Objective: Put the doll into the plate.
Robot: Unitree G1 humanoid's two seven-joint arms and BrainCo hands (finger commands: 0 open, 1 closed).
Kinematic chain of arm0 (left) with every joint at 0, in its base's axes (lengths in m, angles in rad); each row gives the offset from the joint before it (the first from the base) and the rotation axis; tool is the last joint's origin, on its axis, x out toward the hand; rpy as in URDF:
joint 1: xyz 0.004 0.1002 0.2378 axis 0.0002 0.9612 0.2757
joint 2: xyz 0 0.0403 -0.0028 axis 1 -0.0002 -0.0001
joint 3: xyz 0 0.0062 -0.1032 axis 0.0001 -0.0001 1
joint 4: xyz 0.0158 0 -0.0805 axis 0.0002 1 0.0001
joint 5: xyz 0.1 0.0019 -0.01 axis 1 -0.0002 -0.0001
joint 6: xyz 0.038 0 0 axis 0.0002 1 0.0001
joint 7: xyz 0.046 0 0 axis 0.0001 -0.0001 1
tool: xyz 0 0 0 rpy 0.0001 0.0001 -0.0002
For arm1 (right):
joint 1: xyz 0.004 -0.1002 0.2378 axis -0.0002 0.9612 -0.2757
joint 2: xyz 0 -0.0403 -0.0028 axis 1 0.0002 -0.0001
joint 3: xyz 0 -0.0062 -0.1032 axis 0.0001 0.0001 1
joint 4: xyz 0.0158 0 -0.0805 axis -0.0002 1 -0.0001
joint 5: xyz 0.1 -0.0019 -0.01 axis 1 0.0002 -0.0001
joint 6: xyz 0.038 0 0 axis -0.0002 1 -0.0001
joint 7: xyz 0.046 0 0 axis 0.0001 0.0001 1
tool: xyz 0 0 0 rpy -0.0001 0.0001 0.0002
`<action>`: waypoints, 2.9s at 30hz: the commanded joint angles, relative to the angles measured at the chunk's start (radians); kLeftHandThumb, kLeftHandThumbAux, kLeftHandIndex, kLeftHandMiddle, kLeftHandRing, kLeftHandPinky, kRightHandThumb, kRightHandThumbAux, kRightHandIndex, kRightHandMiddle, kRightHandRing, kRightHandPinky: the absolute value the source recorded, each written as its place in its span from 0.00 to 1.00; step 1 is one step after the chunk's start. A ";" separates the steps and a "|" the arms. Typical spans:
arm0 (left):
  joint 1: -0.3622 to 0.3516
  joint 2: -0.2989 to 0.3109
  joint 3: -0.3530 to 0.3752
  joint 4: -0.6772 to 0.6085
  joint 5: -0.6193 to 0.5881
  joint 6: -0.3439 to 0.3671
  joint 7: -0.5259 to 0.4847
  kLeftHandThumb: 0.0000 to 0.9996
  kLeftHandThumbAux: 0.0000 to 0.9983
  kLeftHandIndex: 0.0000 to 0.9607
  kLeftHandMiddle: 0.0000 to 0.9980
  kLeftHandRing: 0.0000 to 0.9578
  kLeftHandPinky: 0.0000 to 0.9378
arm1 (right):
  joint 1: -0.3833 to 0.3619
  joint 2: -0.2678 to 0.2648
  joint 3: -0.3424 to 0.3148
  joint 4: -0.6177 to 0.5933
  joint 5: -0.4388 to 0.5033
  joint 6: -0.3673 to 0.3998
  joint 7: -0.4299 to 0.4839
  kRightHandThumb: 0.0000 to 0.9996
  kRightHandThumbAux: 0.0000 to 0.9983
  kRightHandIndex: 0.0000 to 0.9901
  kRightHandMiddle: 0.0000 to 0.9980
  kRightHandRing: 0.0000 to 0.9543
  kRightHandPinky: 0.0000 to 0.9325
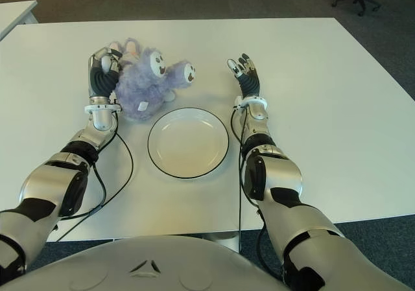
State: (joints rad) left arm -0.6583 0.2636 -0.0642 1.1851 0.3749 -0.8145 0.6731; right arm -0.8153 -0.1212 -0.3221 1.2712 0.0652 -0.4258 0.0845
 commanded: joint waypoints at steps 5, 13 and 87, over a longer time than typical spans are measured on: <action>0.009 -0.018 -0.013 0.020 0.009 0.006 0.013 0.75 0.69 0.46 0.85 0.89 0.91 | 0.070 0.024 -0.001 0.054 0.005 0.053 -0.005 0.08 0.58 0.02 0.04 0.04 0.06; 0.002 -0.015 -0.018 0.017 0.012 0.011 0.012 0.75 0.69 0.46 0.85 0.90 0.92 | 0.070 0.023 0.000 0.054 0.004 0.053 -0.006 0.08 0.59 0.02 0.04 0.04 0.06; -0.032 -0.010 0.000 -0.073 -0.008 -0.023 0.003 0.75 0.69 0.46 0.85 0.90 0.91 | 0.070 0.027 0.004 0.055 0.006 0.053 -0.015 0.07 0.60 0.02 0.05 0.04 0.06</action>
State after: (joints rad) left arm -0.6884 0.2589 -0.0627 1.1303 0.3559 -0.8278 0.6498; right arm -0.8279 -0.1176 -0.3138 1.2715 0.0647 -0.4257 0.0777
